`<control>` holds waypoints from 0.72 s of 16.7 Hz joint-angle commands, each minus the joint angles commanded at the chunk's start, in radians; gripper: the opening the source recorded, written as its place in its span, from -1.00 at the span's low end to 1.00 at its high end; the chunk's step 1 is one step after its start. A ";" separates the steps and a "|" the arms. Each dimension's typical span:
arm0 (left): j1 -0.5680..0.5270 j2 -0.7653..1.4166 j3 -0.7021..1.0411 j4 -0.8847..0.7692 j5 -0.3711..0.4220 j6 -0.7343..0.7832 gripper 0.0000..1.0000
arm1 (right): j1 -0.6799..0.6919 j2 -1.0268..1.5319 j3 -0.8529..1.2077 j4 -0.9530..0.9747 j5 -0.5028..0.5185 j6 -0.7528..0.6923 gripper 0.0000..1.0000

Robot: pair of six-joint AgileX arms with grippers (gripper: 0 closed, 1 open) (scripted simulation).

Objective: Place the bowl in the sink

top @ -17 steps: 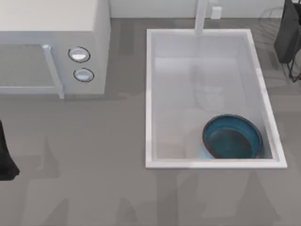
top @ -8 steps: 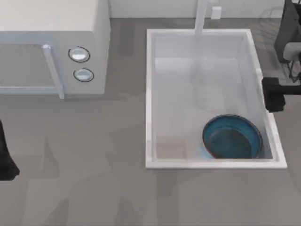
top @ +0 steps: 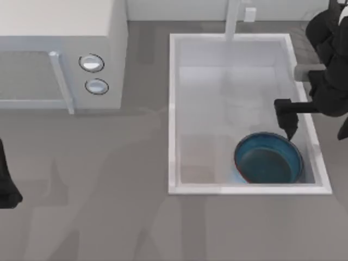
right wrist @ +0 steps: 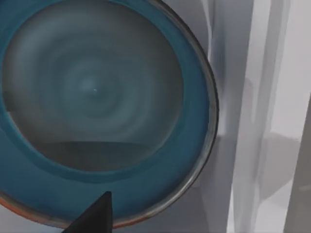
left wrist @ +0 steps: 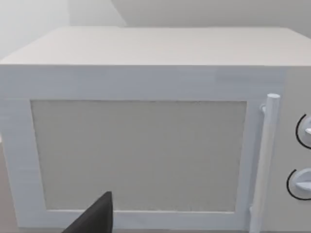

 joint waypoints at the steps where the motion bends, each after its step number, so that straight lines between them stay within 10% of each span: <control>1: 0.000 0.000 0.000 0.000 0.000 0.000 1.00 | 0.001 0.006 0.005 -0.002 0.000 0.001 1.00; 12: 0.000 0.000 0.000 0.000 0.000 0.000 1.00 | 0.000 0.121 -0.086 0.208 0.001 0.002 1.00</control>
